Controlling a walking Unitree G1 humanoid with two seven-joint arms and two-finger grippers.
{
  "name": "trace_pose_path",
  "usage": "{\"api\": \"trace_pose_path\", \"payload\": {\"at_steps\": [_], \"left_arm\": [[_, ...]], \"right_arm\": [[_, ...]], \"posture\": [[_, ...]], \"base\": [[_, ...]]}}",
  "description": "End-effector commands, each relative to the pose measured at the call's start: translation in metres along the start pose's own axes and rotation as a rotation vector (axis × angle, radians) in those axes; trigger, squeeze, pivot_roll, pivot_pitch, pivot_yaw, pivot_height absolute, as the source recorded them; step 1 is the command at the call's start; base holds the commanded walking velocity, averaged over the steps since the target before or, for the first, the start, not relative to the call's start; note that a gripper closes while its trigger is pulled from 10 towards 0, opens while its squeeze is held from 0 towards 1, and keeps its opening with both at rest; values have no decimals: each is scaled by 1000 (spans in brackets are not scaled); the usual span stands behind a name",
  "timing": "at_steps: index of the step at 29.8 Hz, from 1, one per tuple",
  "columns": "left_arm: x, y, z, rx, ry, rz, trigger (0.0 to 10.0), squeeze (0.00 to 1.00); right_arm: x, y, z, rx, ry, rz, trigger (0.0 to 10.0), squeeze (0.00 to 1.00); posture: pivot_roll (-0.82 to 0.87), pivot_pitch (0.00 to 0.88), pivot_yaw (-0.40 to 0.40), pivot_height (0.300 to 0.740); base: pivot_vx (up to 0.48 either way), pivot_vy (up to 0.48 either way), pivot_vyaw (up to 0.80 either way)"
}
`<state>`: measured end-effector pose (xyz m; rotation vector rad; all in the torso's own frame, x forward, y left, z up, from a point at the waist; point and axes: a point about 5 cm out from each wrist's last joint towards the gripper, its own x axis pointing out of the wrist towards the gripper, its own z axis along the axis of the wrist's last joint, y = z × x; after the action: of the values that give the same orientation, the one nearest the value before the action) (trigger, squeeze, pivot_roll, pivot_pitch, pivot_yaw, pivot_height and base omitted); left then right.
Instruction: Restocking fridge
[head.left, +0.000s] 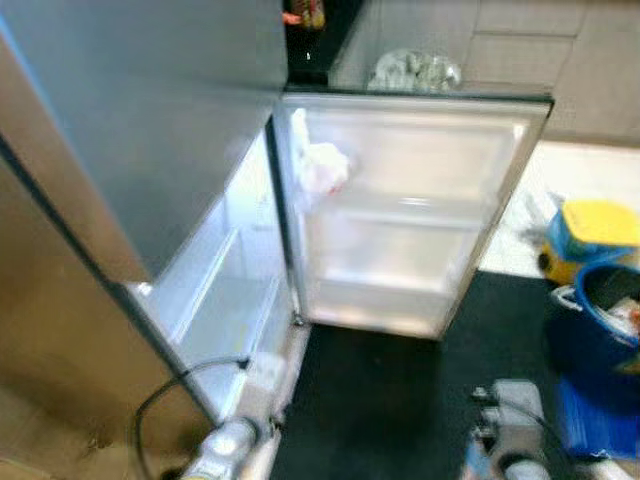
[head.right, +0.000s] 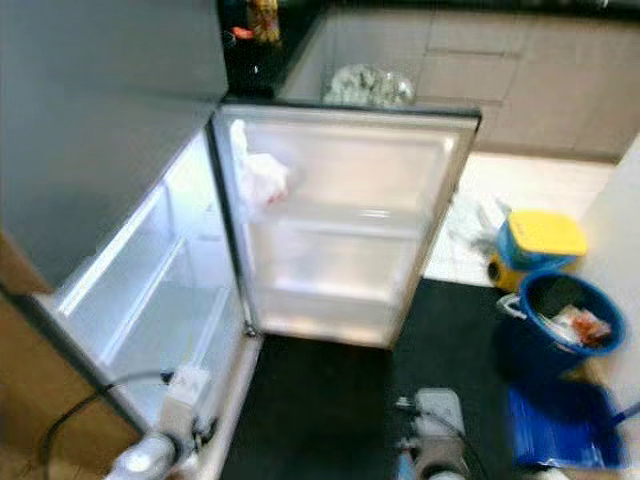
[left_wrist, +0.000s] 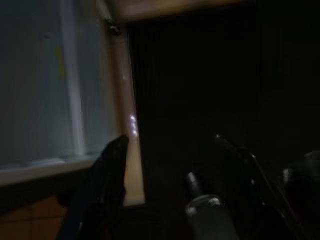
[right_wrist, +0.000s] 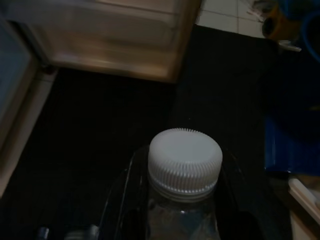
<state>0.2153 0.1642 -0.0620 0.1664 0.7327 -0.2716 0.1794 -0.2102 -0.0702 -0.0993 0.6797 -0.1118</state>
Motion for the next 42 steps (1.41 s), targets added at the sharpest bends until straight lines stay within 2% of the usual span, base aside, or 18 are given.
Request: {"api": "trace_pose_path", "payload": {"at_steps": [1,15,24,42], "left_arm": [[-1,2,-2,4,13,8,10000,0],[0,6,1,-36,6,37,10000,0],[0,7,4,-18,-13,44,10000,0],[0,7,5,-4,-24,50,10000,0]], "right_arm": [[-1,-3,-2,-4,6,-8,10000,0],[-1,-3,-2,-5,3,-9,10000,0],[-1,-3,-2,-7,0,-9,10000,0],[-1,-2,-2,-10,4,-8,10000,0]], "posture": [[-72,42,7,740],[-74,46,10,740],[-75,49,10,740],[-75,49,9,740]], "base": [[0,0,0],[0,0,0],[0,0,0],[414,0,0]]}}
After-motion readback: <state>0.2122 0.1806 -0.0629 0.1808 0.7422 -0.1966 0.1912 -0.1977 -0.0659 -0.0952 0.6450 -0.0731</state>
